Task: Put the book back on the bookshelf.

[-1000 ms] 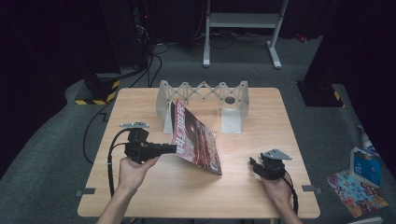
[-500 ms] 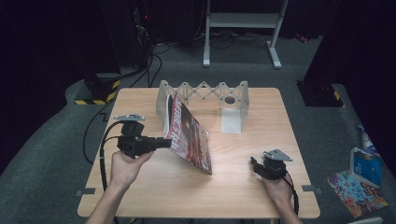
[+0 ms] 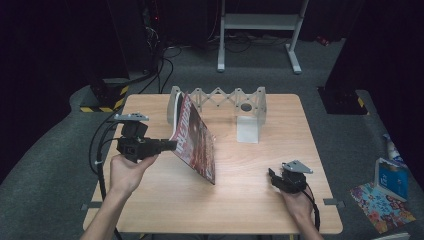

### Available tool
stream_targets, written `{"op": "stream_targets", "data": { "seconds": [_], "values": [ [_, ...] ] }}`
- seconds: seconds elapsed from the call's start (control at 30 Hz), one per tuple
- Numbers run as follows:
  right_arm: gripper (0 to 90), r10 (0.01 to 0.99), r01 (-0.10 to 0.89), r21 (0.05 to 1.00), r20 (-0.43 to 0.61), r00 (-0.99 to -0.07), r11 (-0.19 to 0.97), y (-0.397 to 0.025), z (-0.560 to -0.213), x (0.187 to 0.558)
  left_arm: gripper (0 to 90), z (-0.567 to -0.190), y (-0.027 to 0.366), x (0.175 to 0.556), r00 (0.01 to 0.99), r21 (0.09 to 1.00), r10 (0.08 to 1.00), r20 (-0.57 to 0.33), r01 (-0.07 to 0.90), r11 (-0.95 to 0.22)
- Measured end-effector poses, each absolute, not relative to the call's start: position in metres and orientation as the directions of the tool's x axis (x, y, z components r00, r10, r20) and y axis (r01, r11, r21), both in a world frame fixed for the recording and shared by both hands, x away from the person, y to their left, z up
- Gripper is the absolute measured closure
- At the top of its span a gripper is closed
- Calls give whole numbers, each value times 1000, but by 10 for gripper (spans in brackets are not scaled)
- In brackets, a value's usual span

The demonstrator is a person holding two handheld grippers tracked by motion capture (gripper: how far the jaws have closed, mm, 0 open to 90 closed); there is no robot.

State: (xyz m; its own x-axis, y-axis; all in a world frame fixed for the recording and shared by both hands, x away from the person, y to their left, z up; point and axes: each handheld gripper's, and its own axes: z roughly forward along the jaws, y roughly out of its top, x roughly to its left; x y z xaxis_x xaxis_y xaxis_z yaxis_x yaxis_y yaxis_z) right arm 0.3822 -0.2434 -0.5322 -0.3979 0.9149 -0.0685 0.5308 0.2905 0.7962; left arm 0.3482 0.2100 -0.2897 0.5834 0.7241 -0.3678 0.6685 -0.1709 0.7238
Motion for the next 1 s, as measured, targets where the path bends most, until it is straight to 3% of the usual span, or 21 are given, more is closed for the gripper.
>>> {"op": "stream_targets", "data": {
  "seconds": [1.0],
  "values": [
    [401, 919, 540, 799, -41, -391, 266, -245, -533, 381, 845, -266, 223, 368, 533, 744, 797, -283, 646, -168]
  ]
}}
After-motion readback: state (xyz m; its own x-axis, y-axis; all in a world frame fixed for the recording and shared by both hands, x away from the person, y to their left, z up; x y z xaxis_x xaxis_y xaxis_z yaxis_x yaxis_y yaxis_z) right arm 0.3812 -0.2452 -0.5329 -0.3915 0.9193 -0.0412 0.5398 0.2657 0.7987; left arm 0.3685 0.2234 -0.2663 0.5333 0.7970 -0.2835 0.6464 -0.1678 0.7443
